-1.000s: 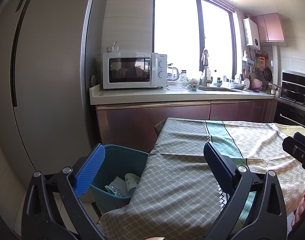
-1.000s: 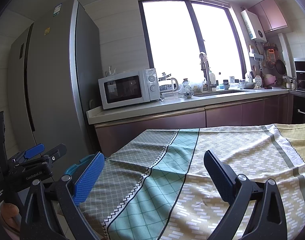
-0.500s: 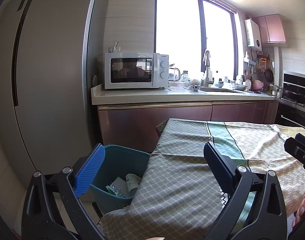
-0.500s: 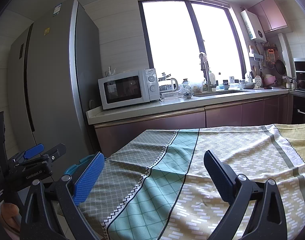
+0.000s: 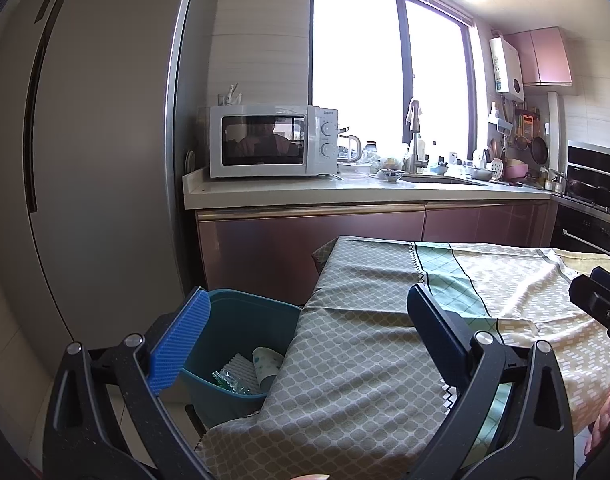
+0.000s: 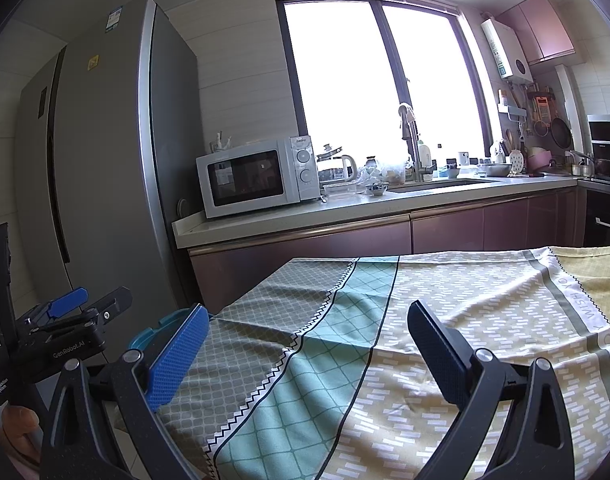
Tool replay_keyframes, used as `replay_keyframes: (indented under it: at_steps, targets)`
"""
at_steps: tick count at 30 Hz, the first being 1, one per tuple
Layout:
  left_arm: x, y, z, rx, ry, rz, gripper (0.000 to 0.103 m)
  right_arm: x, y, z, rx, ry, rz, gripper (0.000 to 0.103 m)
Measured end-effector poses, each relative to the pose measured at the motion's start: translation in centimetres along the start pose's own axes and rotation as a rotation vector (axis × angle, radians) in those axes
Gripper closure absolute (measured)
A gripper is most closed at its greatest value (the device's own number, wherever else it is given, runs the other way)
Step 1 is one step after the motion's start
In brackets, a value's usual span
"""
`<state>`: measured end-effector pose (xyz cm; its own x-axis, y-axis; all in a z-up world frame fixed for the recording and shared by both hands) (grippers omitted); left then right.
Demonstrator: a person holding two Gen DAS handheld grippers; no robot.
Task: Collect trash
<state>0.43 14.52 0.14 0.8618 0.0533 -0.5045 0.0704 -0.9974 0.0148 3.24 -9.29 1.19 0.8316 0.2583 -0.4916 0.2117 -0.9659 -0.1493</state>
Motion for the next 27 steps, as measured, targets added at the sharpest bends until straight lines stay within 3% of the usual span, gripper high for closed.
replay_keyframes:
  at_steps: [27]
  targets:
    - [0.10, 0.08, -0.02, 0.000, -0.003, 0.000, 0.006, 0.09, 0.21, -0.14, 0.001, -0.001, -0.003, 0.007]
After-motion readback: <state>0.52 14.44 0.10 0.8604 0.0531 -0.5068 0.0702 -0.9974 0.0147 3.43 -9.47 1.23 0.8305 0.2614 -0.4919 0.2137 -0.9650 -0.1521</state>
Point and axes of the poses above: each gripper's, at about its wrist camera, not at the fingertips, and x roughly the way its jaws point, y to its right, z to its underside, the point moved 3 cm from there along x, roughly the way its jaws point, and after that the axes turned 14 degrees about -y, right-handed, at the moved point
